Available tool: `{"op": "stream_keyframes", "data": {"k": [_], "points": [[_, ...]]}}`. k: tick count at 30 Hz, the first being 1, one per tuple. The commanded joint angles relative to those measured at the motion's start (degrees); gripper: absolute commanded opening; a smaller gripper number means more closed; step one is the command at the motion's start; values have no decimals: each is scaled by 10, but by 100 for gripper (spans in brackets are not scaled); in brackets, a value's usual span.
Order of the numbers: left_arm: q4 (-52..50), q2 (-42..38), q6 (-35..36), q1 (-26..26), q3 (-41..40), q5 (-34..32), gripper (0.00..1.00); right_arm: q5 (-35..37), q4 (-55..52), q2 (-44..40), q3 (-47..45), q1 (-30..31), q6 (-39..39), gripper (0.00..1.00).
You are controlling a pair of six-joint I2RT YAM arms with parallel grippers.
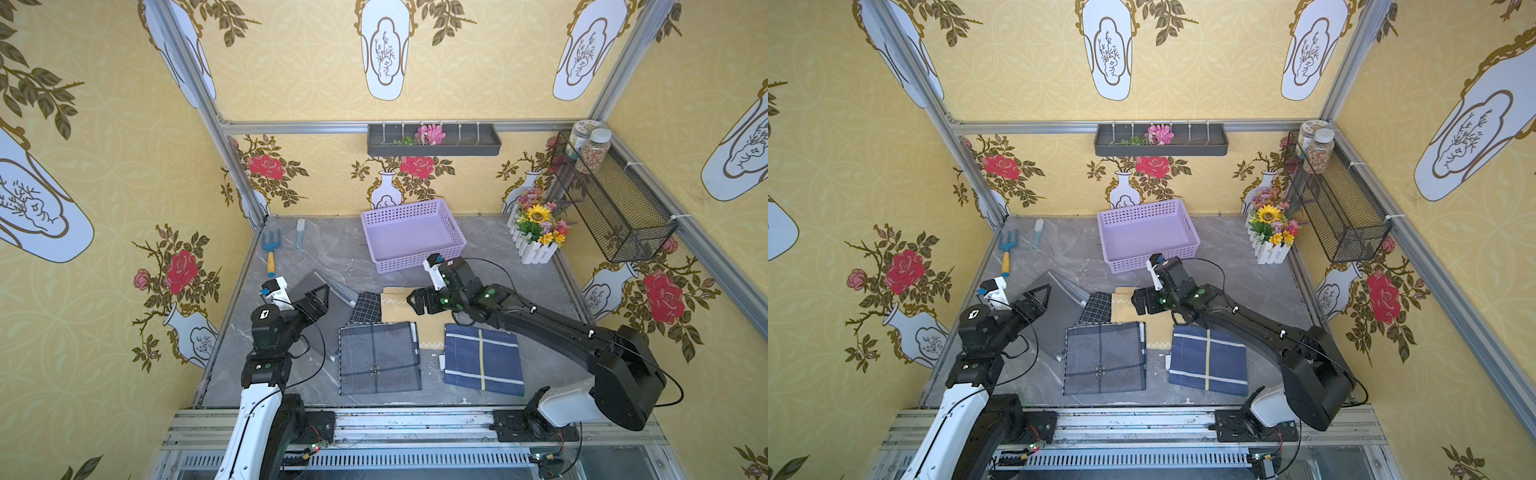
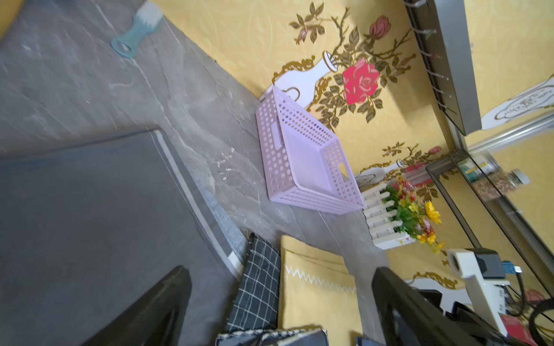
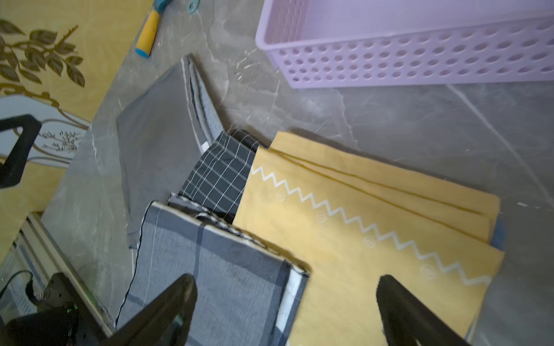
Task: Put the folded pillowcase in the basket
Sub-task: Pick up the pillowcase from the pillowcase.
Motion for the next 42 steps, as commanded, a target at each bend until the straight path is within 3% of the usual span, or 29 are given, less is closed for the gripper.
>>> {"op": "stream_keyframes", "data": {"k": [1, 10, 19, 23, 37, 42], "points": [[-26, 1, -10, -45, -3, -15, 100, 56, -21, -3, -12, 33, 37, 97], [-53, 29, -47, -191, -5, -119, 100, 44, -2, -27, -91, 72, 108, 97], [-95, 41, -77, -288, -8, -206, 100, 34, 11, -25, -122, 104, 146, 100], [-111, 35, -97, -300, -7, -217, 100, 32, 26, -14, -134, 121, 170, 97], [-160, -18, -120, -306, -23, -235, 100, 3, 72, 52, -134, 133, 205, 72], [-174, -13, -123, -306, -18, -230, 100, 4, 75, 59, -137, 133, 216, 68]]}}
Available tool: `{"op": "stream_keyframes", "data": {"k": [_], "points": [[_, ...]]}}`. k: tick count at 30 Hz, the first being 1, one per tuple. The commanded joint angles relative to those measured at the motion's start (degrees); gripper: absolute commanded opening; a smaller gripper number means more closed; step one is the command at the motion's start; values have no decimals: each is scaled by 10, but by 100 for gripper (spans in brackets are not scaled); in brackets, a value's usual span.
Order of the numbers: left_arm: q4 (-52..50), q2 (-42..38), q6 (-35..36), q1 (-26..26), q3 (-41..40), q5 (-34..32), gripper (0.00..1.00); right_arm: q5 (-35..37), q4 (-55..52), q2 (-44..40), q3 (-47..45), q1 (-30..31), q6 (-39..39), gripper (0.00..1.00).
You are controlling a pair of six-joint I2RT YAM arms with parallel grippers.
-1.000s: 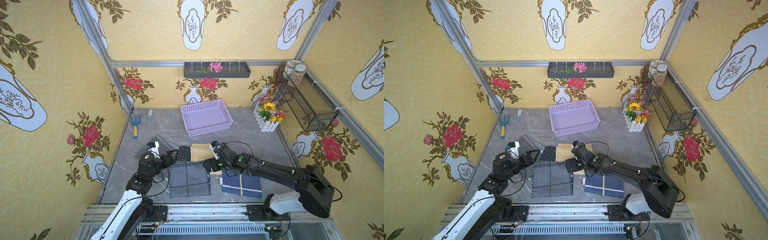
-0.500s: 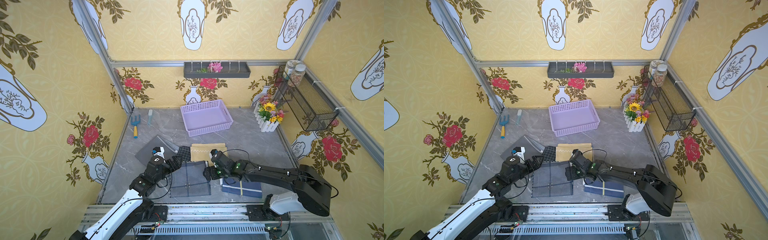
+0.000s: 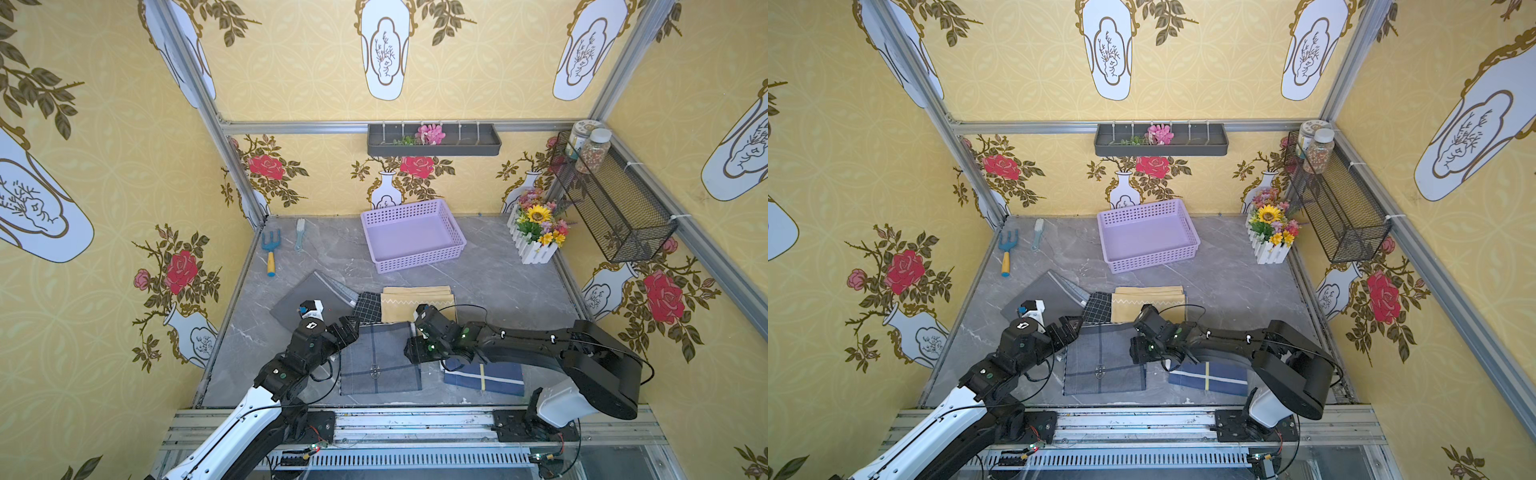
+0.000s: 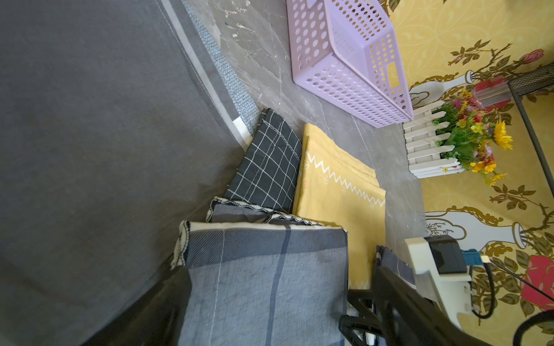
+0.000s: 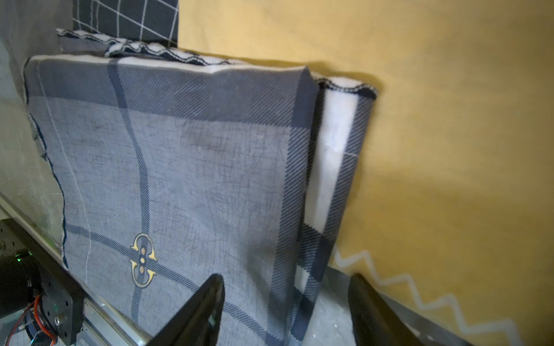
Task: Put the folded pillowcase in the basket
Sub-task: Pick up the pillowcase from the pillowcase.
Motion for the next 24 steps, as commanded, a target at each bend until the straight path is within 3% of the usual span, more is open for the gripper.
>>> {"op": "stream_keyframes", "data": {"k": [1, 24], "points": [[-11, 1, -4, 0, 1, 3, 100, -1, 21, 6, -1, 1, 12, 67], [-29, -20, -8, 0, -10, 1, 100, -28, 54, 46, 0, 1, 27, 37]]}}
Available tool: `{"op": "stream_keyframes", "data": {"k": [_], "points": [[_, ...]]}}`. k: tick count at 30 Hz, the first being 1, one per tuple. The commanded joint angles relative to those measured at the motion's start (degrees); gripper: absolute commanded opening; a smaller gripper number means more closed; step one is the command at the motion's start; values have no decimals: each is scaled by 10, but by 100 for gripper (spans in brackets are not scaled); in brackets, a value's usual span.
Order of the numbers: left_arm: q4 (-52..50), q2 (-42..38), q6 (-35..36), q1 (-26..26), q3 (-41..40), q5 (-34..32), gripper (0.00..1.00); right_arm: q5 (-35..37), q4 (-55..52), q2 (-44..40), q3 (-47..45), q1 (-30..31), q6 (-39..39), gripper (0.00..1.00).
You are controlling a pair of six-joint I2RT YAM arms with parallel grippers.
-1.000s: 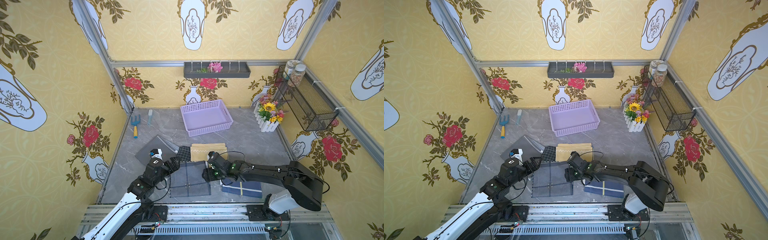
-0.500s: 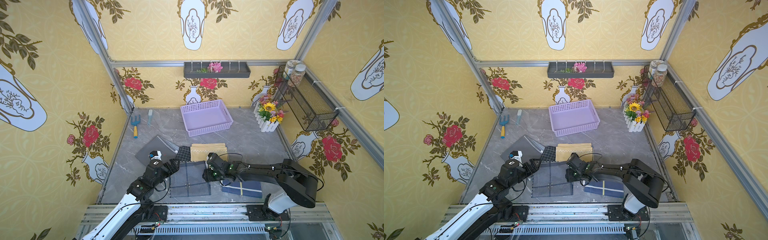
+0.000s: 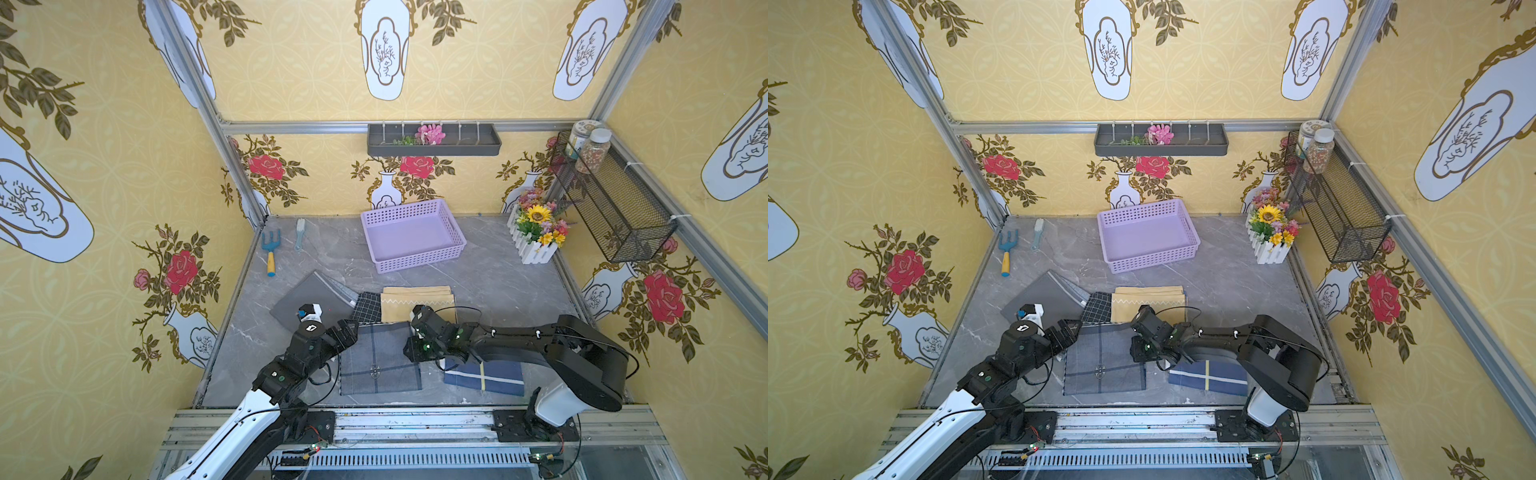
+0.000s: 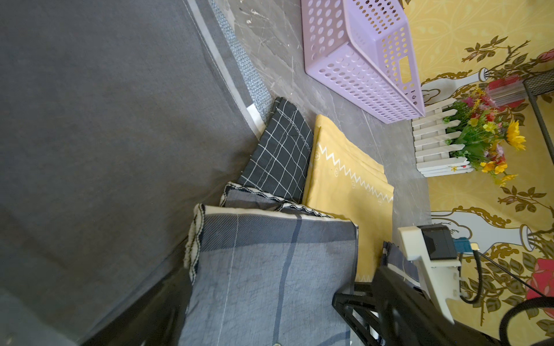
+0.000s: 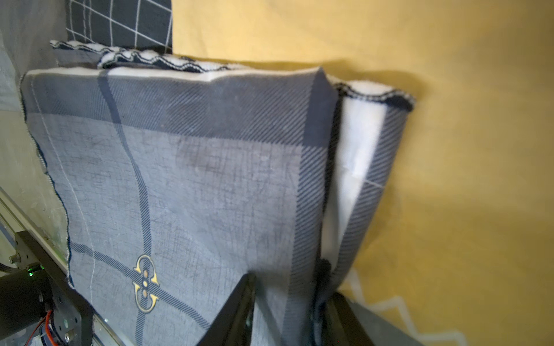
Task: Put the folded pillowcase in the basket
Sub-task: Pick up the pillowcase from the pillowcase.
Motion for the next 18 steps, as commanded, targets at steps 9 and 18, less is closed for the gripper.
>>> {"op": "stream_keyframes", "data": {"k": [9, 18], "points": [[-3, -2, 2, 1, -6, 1, 100, -14, -1, 0, 1, 0, 11, 22], [-7, -4, 3, 1, -7, -2, 100, -22, -2, -5, 8, 0, 10, 3]]}}
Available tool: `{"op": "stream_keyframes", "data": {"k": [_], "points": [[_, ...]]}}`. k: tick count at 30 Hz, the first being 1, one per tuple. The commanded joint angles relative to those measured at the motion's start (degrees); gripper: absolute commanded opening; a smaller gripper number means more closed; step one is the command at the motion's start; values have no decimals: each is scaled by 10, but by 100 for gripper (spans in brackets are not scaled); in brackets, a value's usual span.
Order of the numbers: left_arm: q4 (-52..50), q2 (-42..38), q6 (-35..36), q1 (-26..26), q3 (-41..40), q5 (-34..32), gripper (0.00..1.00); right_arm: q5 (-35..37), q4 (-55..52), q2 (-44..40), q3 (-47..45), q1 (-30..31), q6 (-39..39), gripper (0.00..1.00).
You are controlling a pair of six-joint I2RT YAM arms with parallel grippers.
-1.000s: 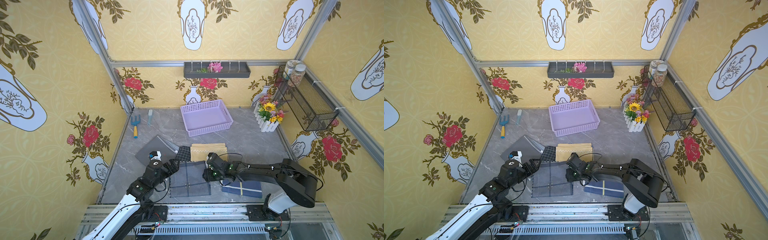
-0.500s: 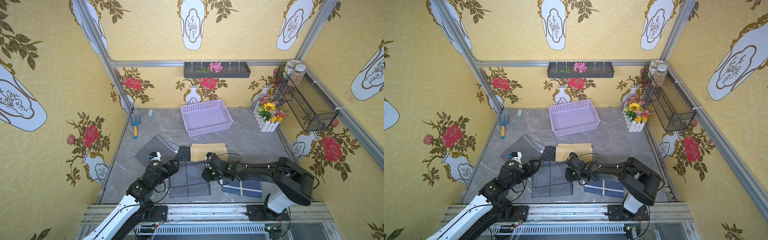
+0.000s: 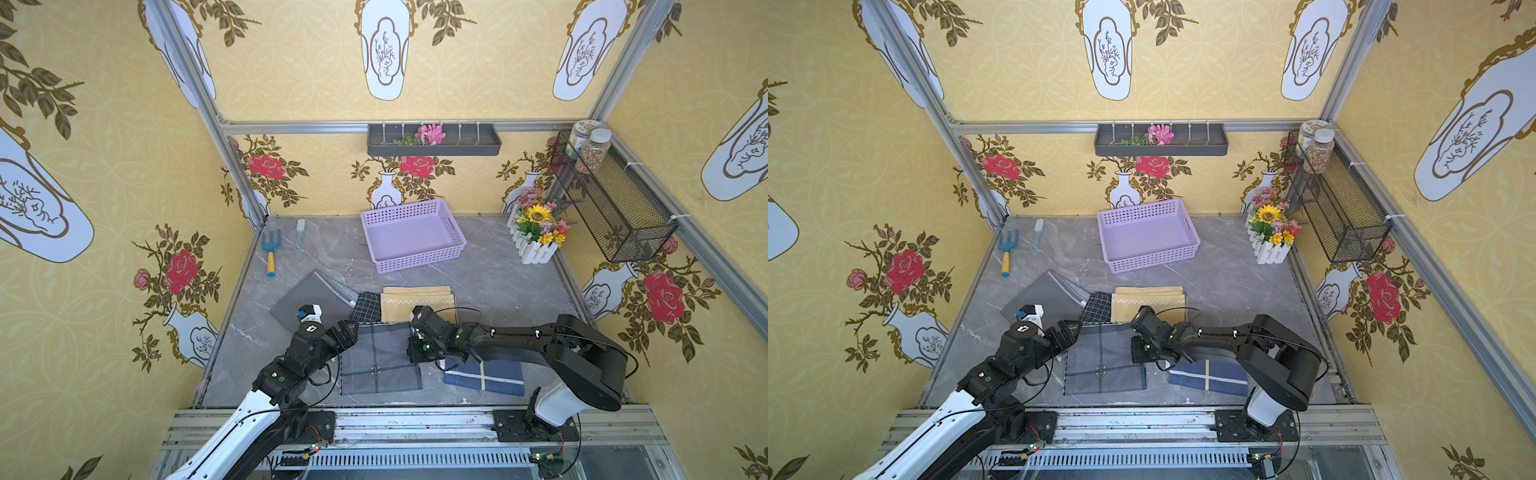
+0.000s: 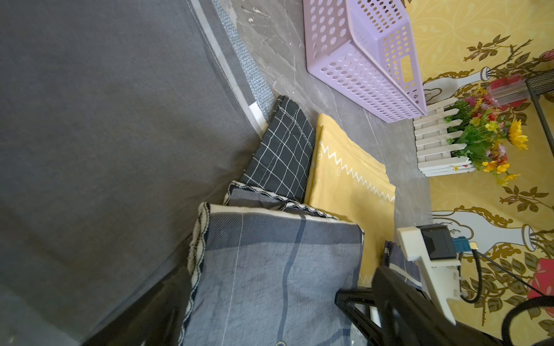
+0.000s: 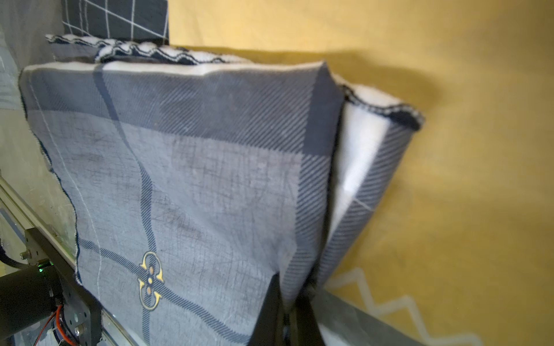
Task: Put the folded pillowcase in the basket
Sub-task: Pick up the pillowcase from the pillowcase.
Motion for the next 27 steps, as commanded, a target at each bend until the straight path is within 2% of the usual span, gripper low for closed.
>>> {"op": "stream_keyframes", "data": {"k": [1, 8, 16, 27], "points": [[-7, -1, 4, 1, -3, -2, 100, -9, 1, -7, 6, 1, -2, 2], [-10, 4, 6, 1, -3, 8, 100, -2, -39, -45, 6, -3, -8, 0], [2, 21, 6, -3, -10, 41, 99, 1, -74, -94, -26, -33, -18, 0], [29, 55, -17, -48, -25, 48, 92, -2, -84, -91, -26, -38, -28, 0]]}}
